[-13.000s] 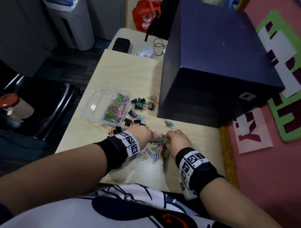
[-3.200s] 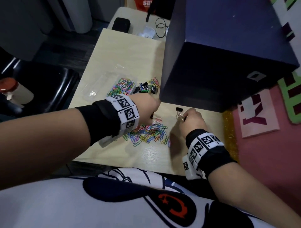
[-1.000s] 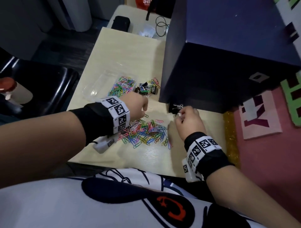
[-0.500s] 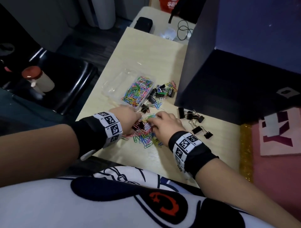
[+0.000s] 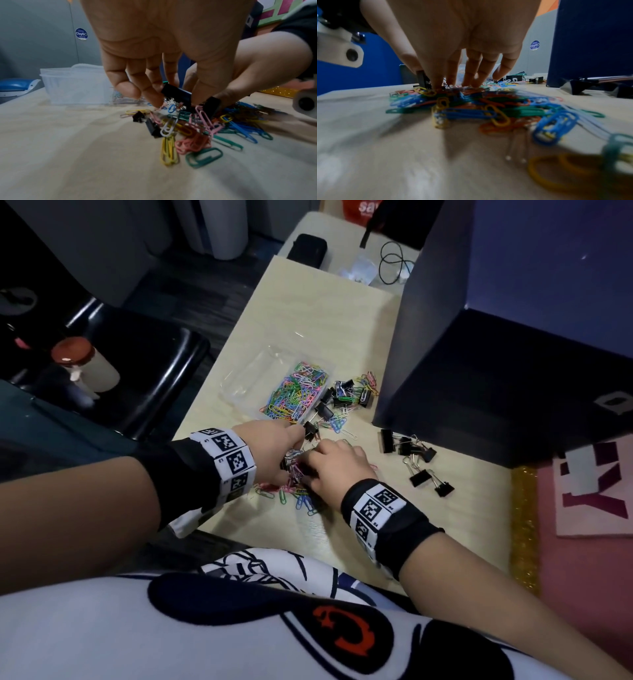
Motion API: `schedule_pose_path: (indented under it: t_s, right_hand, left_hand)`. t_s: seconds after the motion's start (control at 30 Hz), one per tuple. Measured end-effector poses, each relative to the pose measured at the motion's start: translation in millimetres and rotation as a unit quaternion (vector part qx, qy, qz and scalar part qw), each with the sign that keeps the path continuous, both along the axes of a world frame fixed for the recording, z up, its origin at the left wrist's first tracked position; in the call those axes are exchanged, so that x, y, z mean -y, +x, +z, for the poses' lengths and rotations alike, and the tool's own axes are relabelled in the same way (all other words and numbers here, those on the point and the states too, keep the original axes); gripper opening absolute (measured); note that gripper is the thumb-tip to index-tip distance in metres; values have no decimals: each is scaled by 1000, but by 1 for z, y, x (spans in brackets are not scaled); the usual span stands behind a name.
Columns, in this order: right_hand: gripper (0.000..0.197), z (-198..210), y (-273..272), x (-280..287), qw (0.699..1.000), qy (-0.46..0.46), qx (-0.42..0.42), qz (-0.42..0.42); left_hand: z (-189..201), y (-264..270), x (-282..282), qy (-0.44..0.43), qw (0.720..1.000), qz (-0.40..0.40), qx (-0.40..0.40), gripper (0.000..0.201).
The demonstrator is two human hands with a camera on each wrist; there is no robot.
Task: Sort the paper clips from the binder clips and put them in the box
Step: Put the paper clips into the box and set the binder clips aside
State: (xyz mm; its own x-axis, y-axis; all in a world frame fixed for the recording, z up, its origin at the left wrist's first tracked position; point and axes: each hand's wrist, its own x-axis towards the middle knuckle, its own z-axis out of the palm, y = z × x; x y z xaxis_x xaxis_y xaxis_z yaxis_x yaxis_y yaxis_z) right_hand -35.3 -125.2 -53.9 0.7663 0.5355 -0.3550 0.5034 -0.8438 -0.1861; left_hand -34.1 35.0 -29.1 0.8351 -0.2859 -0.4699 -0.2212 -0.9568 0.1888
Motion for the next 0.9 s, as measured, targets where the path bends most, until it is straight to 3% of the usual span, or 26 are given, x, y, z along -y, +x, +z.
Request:
schedule_pose_path:
  t_s: [0.27,0.7,0.77,0.9]
  right_hand:
    - [40,0,5,4,999,3,-2,-48]
    - [32,11,8,43,986,30,56,-157]
    - [31,13,7,55,977,39,64,-199]
    - [30,15,3,77,952,56,107,-281]
  left_hand:
    - [5,1,-5,-43,999,5,0,49]
    - [24,18,25,-8,997,-68,29,50]
    - [21,23,36,-34,996,-75,40,51]
    - [17,28,65,-187,979,-35,68,57]
